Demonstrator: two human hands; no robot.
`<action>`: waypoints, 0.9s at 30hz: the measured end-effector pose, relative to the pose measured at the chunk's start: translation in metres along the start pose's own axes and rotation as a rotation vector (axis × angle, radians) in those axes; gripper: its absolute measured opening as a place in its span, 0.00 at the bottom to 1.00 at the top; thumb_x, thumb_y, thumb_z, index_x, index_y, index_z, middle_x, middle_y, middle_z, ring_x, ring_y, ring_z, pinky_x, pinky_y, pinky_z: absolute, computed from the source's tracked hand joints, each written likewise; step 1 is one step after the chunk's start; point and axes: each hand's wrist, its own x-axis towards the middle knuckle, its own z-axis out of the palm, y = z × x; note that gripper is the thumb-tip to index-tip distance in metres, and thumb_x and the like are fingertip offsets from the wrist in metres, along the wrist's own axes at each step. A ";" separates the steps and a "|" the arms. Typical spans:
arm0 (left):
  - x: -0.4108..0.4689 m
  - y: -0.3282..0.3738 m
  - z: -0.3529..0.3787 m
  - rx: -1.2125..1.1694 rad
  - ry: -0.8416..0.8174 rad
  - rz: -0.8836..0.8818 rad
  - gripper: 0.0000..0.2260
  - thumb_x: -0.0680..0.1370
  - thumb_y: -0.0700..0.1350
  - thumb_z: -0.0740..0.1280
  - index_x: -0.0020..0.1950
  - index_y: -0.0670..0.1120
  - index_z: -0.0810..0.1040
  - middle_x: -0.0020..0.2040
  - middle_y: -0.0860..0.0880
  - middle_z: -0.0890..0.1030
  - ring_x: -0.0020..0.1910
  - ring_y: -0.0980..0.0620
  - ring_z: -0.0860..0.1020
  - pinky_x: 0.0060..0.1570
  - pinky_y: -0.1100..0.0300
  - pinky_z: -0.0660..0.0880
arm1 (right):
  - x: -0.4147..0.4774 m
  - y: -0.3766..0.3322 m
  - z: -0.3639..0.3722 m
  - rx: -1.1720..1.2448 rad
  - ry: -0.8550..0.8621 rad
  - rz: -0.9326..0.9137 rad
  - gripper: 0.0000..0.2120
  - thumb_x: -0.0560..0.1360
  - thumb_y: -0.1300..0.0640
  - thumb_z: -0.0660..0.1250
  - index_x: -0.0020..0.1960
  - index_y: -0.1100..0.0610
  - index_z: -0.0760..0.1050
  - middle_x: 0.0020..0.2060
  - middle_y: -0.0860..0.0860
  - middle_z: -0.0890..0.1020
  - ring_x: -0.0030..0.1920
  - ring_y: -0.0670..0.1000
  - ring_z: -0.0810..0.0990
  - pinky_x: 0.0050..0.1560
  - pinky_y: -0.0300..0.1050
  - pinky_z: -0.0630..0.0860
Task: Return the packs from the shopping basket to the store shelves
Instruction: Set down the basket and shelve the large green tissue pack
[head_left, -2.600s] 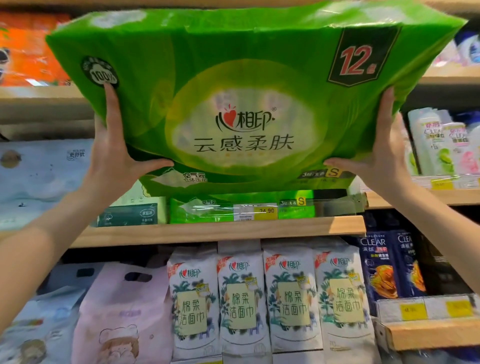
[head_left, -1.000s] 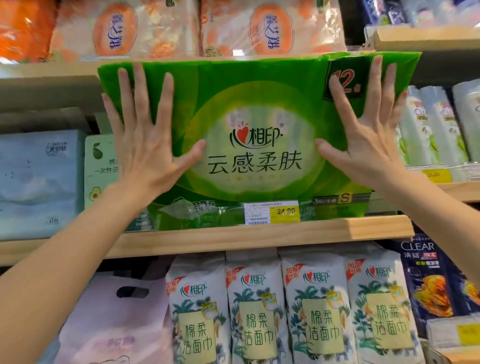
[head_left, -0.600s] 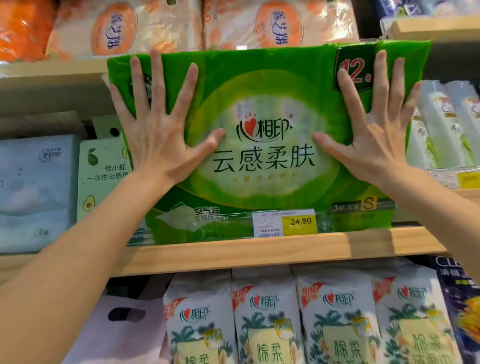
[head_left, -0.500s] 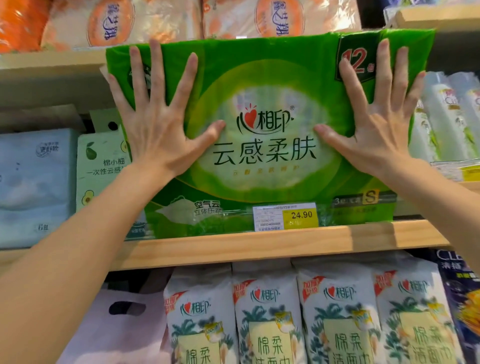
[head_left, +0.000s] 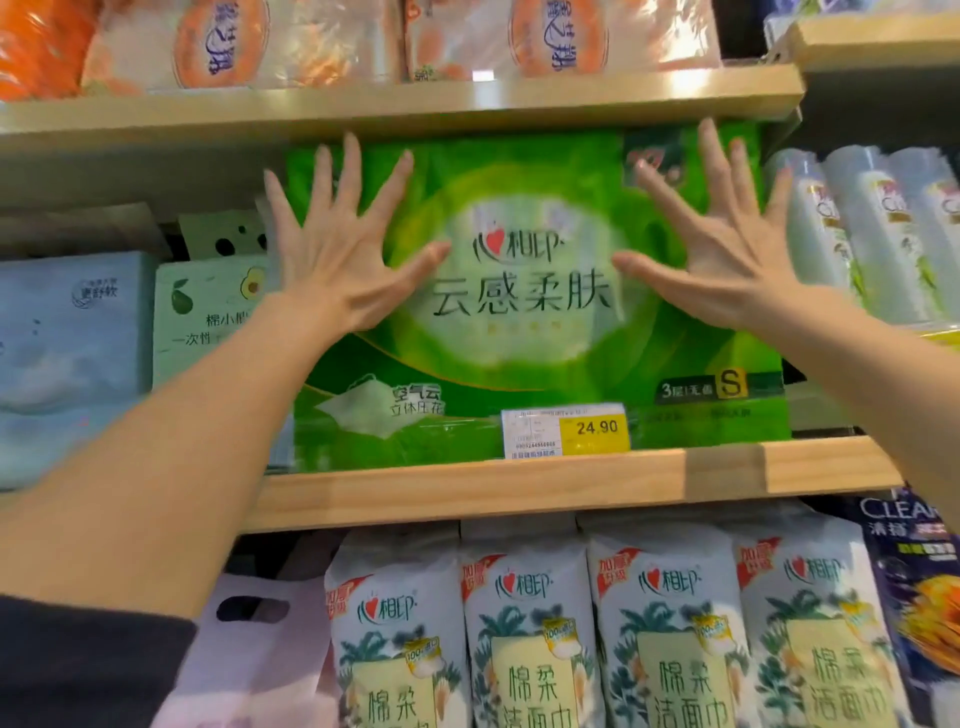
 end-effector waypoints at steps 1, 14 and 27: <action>-0.003 0.001 0.011 0.003 -0.029 0.001 0.36 0.68 0.74 0.39 0.74 0.61 0.40 0.77 0.44 0.42 0.76 0.41 0.43 0.69 0.32 0.39 | -0.001 0.000 0.010 -0.002 -0.041 0.002 0.40 0.63 0.23 0.40 0.71 0.35 0.39 0.75 0.54 0.38 0.75 0.61 0.39 0.69 0.69 0.37; -0.009 0.004 0.035 -0.057 -0.008 -0.029 0.35 0.68 0.73 0.41 0.74 0.63 0.44 0.78 0.47 0.44 0.76 0.42 0.43 0.69 0.33 0.39 | -0.005 0.001 0.036 0.036 -0.012 0.000 0.38 0.65 0.24 0.41 0.72 0.36 0.43 0.76 0.52 0.44 0.75 0.59 0.41 0.70 0.67 0.40; -0.037 -0.004 -0.020 -0.190 -0.405 -0.049 0.35 0.71 0.72 0.47 0.75 0.60 0.44 0.78 0.49 0.41 0.76 0.46 0.41 0.69 0.34 0.51 | -0.027 -0.004 -0.010 0.086 -0.307 0.003 0.38 0.71 0.30 0.52 0.75 0.46 0.46 0.76 0.58 0.45 0.75 0.58 0.44 0.73 0.59 0.47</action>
